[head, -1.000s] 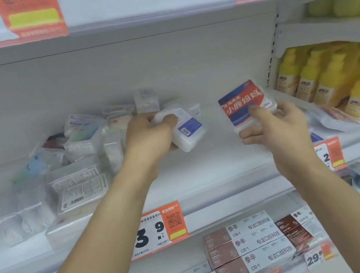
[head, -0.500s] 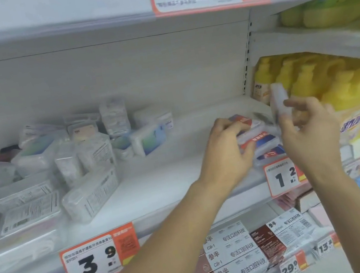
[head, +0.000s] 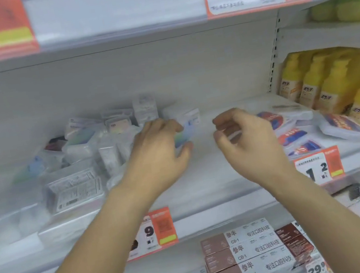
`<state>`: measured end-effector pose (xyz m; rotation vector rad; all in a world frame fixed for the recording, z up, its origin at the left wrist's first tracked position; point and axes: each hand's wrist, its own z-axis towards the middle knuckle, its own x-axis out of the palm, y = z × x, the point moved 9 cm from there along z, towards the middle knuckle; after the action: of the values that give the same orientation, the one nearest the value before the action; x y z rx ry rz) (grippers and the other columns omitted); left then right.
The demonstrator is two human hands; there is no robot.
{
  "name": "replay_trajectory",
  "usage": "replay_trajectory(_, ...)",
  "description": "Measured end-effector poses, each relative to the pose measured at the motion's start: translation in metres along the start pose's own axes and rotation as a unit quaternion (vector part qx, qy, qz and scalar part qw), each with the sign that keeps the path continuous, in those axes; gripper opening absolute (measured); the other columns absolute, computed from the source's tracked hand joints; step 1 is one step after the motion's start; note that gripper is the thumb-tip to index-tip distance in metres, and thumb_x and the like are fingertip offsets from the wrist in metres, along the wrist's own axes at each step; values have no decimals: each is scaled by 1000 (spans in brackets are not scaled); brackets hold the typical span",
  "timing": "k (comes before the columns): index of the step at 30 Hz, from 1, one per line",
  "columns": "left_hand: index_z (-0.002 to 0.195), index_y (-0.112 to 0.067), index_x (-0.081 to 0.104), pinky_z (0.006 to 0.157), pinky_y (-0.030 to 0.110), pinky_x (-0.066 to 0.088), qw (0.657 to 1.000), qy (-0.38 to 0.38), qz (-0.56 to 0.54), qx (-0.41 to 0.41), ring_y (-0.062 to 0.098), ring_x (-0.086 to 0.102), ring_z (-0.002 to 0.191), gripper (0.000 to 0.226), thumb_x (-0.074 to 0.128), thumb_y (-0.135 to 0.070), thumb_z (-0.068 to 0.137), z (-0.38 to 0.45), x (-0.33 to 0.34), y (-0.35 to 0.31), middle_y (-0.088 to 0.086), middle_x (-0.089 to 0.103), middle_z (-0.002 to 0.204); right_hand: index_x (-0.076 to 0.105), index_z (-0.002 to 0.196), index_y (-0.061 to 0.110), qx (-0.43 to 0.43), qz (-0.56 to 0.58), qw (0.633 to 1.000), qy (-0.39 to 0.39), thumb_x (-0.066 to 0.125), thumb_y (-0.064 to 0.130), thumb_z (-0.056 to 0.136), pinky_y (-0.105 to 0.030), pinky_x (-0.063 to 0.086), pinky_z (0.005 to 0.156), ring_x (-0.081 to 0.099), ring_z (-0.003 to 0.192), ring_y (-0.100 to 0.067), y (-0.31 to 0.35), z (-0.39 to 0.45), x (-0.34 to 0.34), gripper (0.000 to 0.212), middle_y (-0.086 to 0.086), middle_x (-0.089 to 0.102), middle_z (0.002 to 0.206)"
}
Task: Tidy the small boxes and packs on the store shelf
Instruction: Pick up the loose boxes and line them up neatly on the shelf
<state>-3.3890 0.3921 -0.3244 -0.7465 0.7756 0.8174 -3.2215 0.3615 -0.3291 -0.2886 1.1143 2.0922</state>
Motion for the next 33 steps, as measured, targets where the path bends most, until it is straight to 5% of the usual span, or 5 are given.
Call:
replay_trajectory(8,146,-44,22,114,46,24,973,164,66,-149,19,13,146,86,37,-80,70,-43,-31,132,-3,28,155,65,115,23,-61,-2,973,221,69,21,84,-18,37,94,54,111,-16,59,-15,116,32,0,55,117)
replay_trajectory(17,119,-36,59,77,22,45,985,50,-93,-138,10,58,97,32,60,-45,88,-44,-89,144,-11,65,95,53,130,41,21,76,964,256,68,48,85,-20,33,92,41,122,-7,96,21,171,48,10,38,138)
replay_trajectory(21,114,-26,63,79,13,42,976,-55,-66,-199,9,59,94,31,63,-41,87,-47,-124,192,0,61,106,56,128,41,-7,49,948,314,64,51,88,-19,32,93,44,114,-3,105,24,187,42,15,38,139)
replay_trajectory(26,144,-34,33,90,32,34,908,159,-42,-386,22,43,129,82,47,-78,76,-92,-107,254,-1,38,147,58,106,37,-52,8,929,366,69,45,80,-21,39,84,48,113,-6,129,23,202,30,16,45,129)
replay_trajectory(33,139,-46,38,81,26,51,894,264,-95,-348,11,50,116,91,69,-76,59,-107,-103,259,-19,43,138,14,147,54,-108,-109,908,391,78,67,61,-42,29,115,18,146,-16,152,10,226,108,13,24,155)
